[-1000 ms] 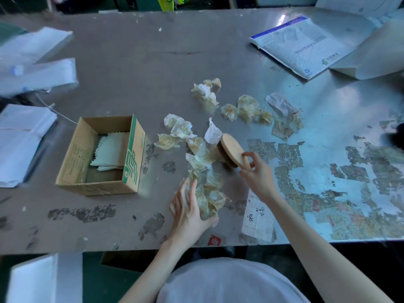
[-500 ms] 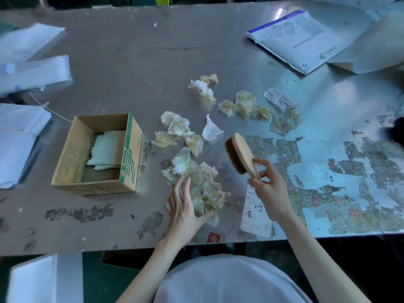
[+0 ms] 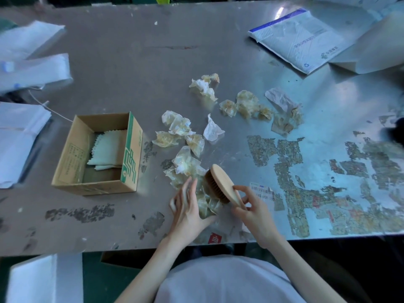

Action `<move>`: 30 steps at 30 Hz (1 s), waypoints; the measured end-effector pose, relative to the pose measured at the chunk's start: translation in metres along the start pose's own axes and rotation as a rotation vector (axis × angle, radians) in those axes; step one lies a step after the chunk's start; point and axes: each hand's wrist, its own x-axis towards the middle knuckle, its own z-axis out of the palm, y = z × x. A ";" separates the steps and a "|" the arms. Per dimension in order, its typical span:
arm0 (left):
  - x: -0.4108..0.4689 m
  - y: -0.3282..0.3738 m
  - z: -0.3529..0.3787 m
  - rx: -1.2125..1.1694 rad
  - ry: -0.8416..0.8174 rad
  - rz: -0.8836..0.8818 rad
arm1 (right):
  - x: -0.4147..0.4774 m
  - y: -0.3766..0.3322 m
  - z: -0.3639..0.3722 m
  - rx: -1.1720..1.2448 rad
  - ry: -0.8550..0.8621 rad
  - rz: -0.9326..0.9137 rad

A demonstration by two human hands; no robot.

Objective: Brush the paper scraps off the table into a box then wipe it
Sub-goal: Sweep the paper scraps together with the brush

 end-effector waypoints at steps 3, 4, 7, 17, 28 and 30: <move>0.000 0.000 0.000 -0.008 0.017 0.003 | 0.000 -0.001 0.004 0.001 -0.010 -0.004; 0.001 0.000 0.001 -0.007 0.019 -0.005 | 0.001 -0.001 0.005 0.003 -0.012 -0.003; 0.000 0.001 0.002 -0.016 0.032 -0.045 | 0.001 0.002 0.010 0.008 -0.022 -0.007; 0.010 0.016 0.001 -0.028 0.028 -0.049 | 0.008 0.015 0.013 0.073 0.009 0.032; 0.007 0.036 0.005 -0.164 0.083 -0.095 | 0.002 0.009 -0.005 0.275 -0.082 0.091; 0.005 0.040 0.001 -0.184 0.125 -0.086 | -0.001 0.002 -0.011 0.303 -0.104 0.074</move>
